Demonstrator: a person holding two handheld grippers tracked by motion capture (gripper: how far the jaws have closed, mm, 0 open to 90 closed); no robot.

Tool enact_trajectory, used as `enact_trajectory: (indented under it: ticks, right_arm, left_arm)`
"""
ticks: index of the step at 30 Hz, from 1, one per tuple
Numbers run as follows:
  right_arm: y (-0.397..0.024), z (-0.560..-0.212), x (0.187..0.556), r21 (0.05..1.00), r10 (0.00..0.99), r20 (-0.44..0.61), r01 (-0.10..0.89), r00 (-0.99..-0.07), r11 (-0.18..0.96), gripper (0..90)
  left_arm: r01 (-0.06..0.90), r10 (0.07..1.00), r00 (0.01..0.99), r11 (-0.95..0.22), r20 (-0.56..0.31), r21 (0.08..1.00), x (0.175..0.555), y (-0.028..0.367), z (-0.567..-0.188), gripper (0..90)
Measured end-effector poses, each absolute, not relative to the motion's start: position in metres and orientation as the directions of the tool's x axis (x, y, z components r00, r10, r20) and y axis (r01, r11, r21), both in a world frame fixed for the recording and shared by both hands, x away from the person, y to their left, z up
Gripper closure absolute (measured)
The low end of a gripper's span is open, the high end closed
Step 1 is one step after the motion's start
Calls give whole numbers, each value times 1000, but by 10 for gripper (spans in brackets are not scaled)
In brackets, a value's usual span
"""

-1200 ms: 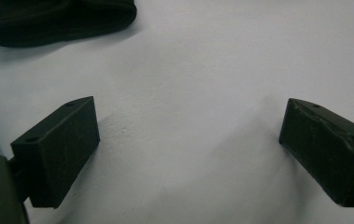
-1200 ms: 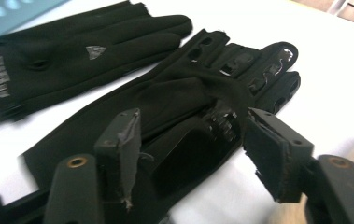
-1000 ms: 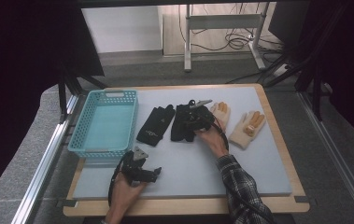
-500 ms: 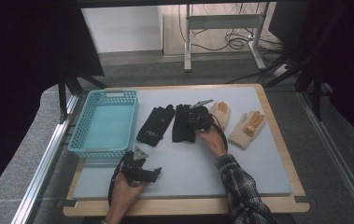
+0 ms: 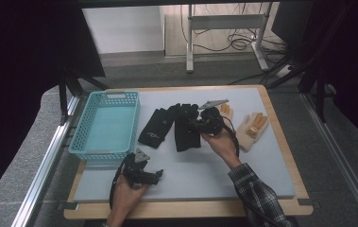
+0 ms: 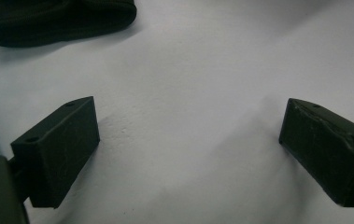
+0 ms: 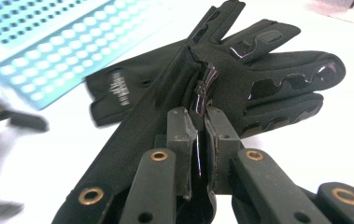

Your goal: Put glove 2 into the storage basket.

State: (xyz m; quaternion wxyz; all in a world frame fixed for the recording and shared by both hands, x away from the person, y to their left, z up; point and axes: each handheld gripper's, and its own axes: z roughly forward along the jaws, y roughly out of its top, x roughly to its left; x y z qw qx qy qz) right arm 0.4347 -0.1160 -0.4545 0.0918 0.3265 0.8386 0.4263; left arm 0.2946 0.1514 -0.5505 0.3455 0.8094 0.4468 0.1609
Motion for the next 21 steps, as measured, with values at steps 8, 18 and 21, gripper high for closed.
enact_trajectory:
  ticks: [8, 18, 21]
  right_arm:
    - [-125, -453, 378, 775, 603, 104, 445, -791, 450, 799]
    - [-134, -504, 330, 735, 637, 100, 488, -764, 471, 759]
    - [-139, -508, 326, 744, 641, 75, 471, -764, 474, 607]
  left_arm:
    - [612, 836, 547, -359, -48, 704, 295, 151, -551, 53]
    - [613, 837, 545, -357, -50, 705, 294, 151, -551, 52]
    - [613, 837, 545, -357, -50, 705, 294, 151, -551, 52]
